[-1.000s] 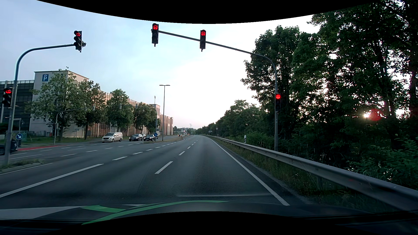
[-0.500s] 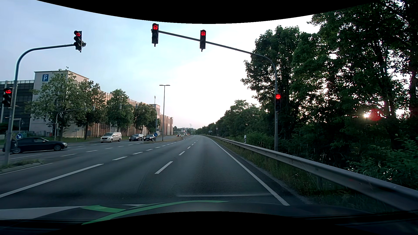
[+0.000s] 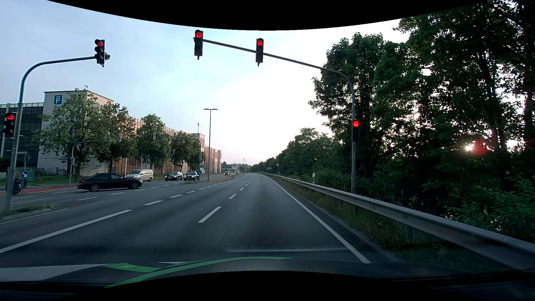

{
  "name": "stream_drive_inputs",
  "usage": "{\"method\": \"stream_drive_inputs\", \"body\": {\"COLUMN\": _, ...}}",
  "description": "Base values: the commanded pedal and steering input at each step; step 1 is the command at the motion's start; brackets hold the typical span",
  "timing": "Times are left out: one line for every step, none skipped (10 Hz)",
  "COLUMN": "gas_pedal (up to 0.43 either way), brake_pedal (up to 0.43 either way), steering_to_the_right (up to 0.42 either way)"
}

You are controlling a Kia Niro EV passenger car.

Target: Follow the waypoints while adhering to traffic rules and regulations

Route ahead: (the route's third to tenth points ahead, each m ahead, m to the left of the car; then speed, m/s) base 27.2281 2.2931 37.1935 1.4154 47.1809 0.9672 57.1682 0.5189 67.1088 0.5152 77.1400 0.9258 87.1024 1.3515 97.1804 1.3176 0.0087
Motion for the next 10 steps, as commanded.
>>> {"method": "stream_drive_inputs", "body": {"gas_pedal": 0.0, "brake_pedal": 0.232, "steering_to_the_right": 0.001}}
{"method": "stream_drive_inputs", "body": {"gas_pedal": 0.0, "brake_pedal": 0.232, "steering_to_the_right": 0.001}}
{"method": "stream_drive_inputs", "body": {"gas_pedal": 0.0, "brake_pedal": 0.232, "steering_to_the_right": 0.001}}
{"method": "stream_drive_inputs", "body": {"gas_pedal": 0.0, "brake_pedal": 0.232, "steering_to_the_right": 0.001}}
{"method": "stream_drive_inputs", "body": {"gas_pedal": 0.0, "brake_pedal": 0.238, "steering_to_the_right": 0.001}}
{"method": "stream_drive_inputs", "body": {"gas_pedal": 0.0, "brake_pedal": 0.238, "steering_to_the_right": 0.001}}
{"method": "stream_drive_inputs", "body": {"gas_pedal": 0.0, "brake_pedal": 0.238, "steering_to_the_right": 0.001}}
{"method": "stream_drive_inputs", "body": {"gas_pedal": 0.0, "brake_pedal": 0.238, "steering_to_the_right": 0.001}}
{"method": "stream_drive_inputs", "body": {"gas_pedal": 0.0, "brake_pedal": 0.238, "steering_to_the_right": 0.001}}
{"method": "stream_drive_inputs", "body": {"gas_pedal": 0.0, "brake_pedal": 0.238, "steering_to_the_right": 0.001}}
